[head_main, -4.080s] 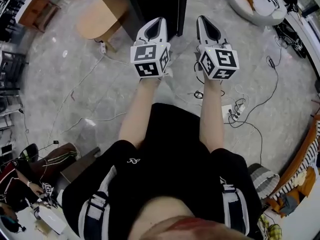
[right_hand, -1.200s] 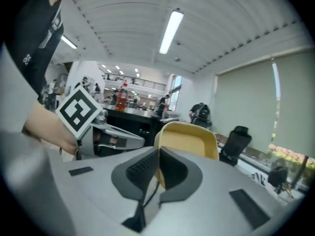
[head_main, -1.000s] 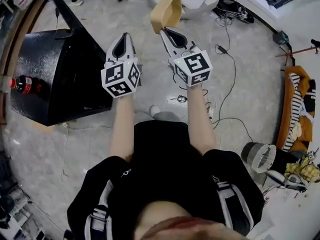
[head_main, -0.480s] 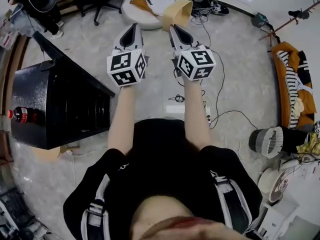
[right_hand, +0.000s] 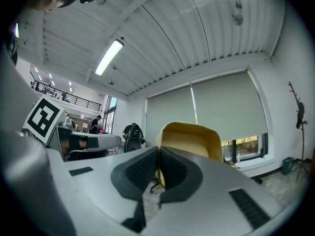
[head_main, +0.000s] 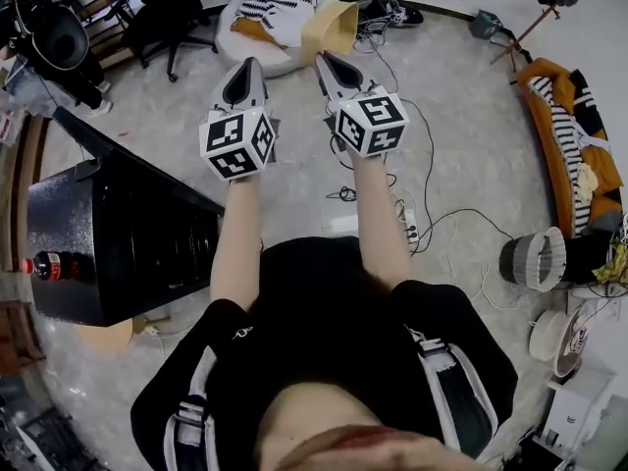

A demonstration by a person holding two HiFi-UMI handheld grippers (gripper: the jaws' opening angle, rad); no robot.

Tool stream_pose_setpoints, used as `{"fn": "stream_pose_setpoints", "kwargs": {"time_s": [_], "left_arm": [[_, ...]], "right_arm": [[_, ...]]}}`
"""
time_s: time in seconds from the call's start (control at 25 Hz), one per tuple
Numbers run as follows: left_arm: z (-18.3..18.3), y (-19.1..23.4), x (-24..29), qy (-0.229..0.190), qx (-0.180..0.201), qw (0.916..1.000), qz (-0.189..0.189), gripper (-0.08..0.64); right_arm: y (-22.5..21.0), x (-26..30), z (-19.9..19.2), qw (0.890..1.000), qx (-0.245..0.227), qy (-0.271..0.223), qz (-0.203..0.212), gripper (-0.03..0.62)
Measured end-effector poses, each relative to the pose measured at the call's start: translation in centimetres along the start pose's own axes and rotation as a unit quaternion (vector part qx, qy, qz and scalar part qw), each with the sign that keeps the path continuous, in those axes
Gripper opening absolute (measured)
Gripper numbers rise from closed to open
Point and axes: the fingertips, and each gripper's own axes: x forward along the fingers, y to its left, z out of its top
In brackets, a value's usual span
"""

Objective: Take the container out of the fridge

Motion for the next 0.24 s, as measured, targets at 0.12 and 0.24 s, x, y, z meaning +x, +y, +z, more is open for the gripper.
{"fn": "stream_pose_setpoints", "kwargs": {"time_s": [0.12,0.24], "left_arm": [[0.5,-1.3,0.2,-0.002,0.0,1.0,-0.002,0.008],[0.7,-2.7,0.7,-0.002,-0.006,0.9999,-0.008,0.008]], "right_arm": [[-0.8,-1.0,0.7,1.0,-0.002,-0.002,-0.003,0.015],[-2.1,-2.2,1.2,1.0,-0.007,0.001,-0.012,0.015]]}}
